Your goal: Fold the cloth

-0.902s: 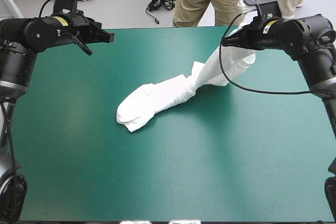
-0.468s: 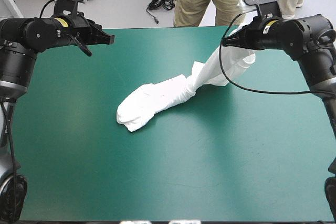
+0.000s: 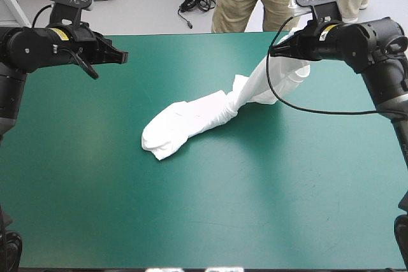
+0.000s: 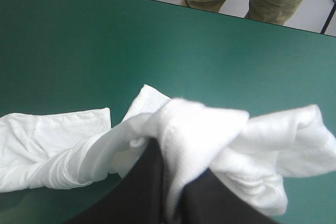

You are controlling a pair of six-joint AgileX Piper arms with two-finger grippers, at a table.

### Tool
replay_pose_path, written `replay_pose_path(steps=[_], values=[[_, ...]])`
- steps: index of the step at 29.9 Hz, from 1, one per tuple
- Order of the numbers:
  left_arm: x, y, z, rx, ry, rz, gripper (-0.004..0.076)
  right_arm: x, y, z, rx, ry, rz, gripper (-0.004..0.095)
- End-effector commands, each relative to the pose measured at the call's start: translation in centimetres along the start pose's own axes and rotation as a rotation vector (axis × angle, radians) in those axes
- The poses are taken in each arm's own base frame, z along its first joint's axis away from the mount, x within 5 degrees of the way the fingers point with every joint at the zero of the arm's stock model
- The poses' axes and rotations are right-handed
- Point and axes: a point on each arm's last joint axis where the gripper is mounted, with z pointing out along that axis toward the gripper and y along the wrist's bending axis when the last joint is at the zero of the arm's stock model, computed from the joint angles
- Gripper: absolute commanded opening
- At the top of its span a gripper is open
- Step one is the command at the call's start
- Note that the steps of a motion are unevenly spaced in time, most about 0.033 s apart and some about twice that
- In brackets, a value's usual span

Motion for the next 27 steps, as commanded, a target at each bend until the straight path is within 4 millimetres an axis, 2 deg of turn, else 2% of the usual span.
replay_pose_path(steps=[1,4,7,13,19,21,27], values=[[0.1,-0.6,-2.6,0.004,-0.086,-0.016,-0.0009,-1.7,-0.1,-3.0,0.011,-0.156,-0.016,-0.0017],[2.0,-0.9,-1.2,-0.03,-0.001,0.037,-0.0006,-1.6,-0.1,-2.9,0.008,-0.151,-0.014,-0.0017],[3.9,-1.3,0.9,-0.053,0.103,0.091,0.0034,-1.6,-0.1,-2.9,0.006,-0.151,-0.013,-0.0017],[6.9,-1.4,4.7,-0.039,0.283,0.01,0.0242,-1.6,-0.1,-2.9,0.003,-0.149,-0.011,-0.0017],[9.0,-2.0,9.1,0.041,0.441,-0.051,0.0428,-1.6,-0.1,-2.8,0.003,-0.145,-0.01,-0.0017],[9.6,-2.0,10.6,0.041,0.492,-0.065,0.0454,-1.5,-0.1,-2.8,0.003,-0.143,-0.01,-0.0017],[11.2,-1.9,14.8,0.046,0.614,-0.079,0.0455,-1.5,-0.1,-2.7,0.002,-0.137,-0.01,-0.0017]])
